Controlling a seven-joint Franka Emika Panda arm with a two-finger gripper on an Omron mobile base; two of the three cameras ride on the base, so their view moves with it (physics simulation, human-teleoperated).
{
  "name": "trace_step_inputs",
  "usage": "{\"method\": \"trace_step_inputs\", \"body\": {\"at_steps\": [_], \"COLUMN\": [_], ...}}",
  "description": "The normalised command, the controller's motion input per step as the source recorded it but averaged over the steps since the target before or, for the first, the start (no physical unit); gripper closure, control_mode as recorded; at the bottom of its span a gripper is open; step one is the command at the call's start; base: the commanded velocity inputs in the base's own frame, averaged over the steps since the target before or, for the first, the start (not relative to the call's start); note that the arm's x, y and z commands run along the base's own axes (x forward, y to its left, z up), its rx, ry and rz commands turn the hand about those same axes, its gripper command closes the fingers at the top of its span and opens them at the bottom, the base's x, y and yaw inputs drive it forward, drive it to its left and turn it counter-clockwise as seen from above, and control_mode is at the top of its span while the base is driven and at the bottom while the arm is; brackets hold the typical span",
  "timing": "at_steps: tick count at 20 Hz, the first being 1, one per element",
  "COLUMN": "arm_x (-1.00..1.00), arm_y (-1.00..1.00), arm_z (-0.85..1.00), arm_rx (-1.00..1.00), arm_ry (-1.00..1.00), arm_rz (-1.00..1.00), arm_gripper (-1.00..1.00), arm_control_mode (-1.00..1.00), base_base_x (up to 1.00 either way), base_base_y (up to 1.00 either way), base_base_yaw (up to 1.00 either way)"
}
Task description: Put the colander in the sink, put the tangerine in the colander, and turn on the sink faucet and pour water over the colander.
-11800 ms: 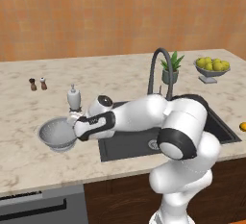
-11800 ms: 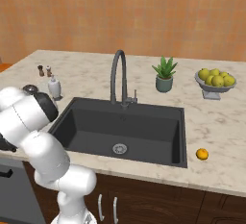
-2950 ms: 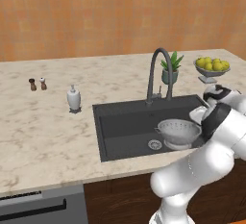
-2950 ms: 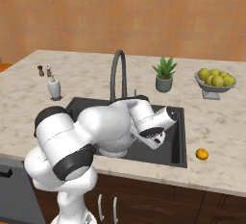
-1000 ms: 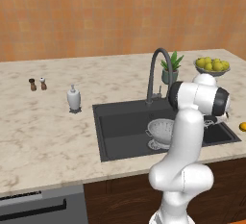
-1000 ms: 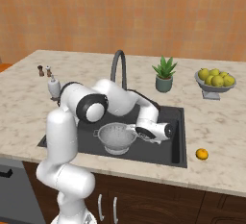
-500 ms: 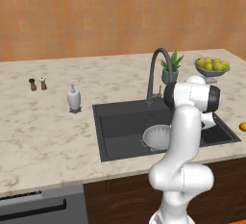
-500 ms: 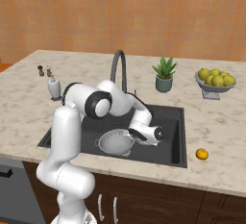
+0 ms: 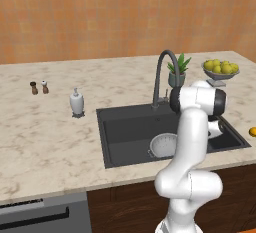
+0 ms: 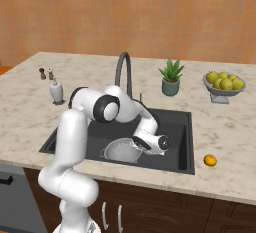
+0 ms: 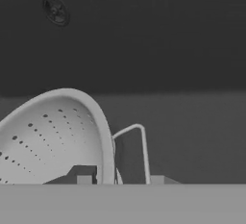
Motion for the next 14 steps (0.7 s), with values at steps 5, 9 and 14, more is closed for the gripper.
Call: {"method": "trace_step_inputs", "body": {"at_steps": [5, 9, 14], "arm_x": [-0.02, -0.09, 0.0], "arm_y": [0.08, 0.32, 0.03], "arm_z": [-0.13, 0.0, 0.22], "arm_rx": [0.0, 0.0, 0.0], "arm_ry": [0.01, 0.03, 0.02], "arm_rz": [-0.01, -0.02, -0.03], "arm_gripper": [1.0, -1.0, -1.0], "arm_control_mode": [-1.0, -1.0, -1.0], "base_base_x": [0.0, 0.0, 0.0], "base_base_y": [0.0, 0.0, 0.0], "base_base_yaw": [0.0, 0.0, 0.0]}}
